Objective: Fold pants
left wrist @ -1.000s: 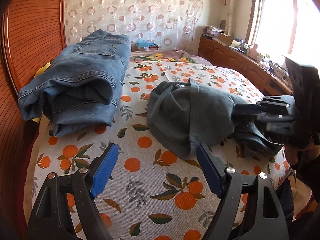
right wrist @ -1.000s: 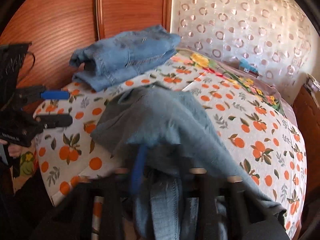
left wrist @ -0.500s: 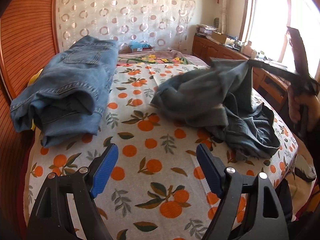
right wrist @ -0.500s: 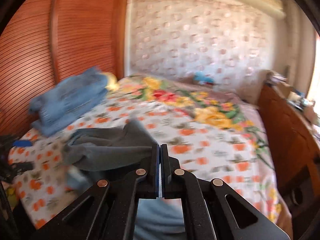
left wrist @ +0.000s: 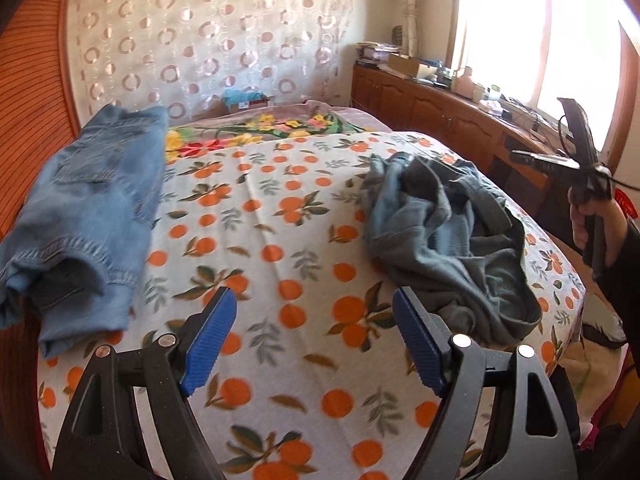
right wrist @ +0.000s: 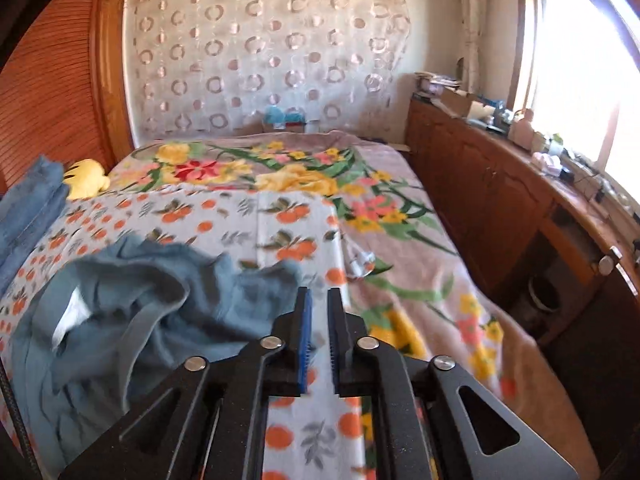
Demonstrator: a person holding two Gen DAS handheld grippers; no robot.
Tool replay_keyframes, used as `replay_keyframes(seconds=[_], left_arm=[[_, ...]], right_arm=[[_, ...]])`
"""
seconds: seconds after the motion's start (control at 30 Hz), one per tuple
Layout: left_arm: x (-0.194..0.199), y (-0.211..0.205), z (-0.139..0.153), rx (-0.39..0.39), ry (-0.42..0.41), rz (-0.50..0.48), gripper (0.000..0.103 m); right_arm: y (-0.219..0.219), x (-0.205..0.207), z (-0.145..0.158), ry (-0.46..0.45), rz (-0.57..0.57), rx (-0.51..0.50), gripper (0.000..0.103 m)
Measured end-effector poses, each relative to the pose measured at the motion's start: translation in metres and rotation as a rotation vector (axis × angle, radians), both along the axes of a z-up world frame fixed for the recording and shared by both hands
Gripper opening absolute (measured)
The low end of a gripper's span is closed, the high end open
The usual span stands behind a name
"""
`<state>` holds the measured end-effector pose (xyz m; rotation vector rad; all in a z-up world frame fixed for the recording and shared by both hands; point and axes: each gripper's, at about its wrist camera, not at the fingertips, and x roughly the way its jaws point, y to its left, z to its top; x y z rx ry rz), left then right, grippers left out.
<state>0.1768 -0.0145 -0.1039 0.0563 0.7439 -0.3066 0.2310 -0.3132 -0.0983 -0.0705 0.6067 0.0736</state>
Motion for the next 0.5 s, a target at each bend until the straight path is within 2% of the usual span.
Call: replay_keyframes(seconds=[0.13, 0.27, 0.43, 0.5], left_arm=[[0.004, -0.016, 0.005, 0.008, -0.003, -0.027, 0.081], [0.006, -0.029, 0.009, 0.014, -0.011, -0.054, 0.081], [0.005, -0.037, 0.005, 0.015, 0.003, -0.065, 0.081], [0.004, -0.036, 0.002, 0.013, 0.012, -0.06, 0.081]], right_arm=[[0.009, -0.022, 0.003, 0.013, 0.093, 0.053, 0.026], [0.01, -0.031, 0.01, 0.02, 0.196, 0.073, 0.033], [0.011, 0.003, 0.008, 0.042, 0.308, 0.042, 0.043], [0.012, 0.018, 0.009, 0.072, 0.338, 0.03, 0.044]])
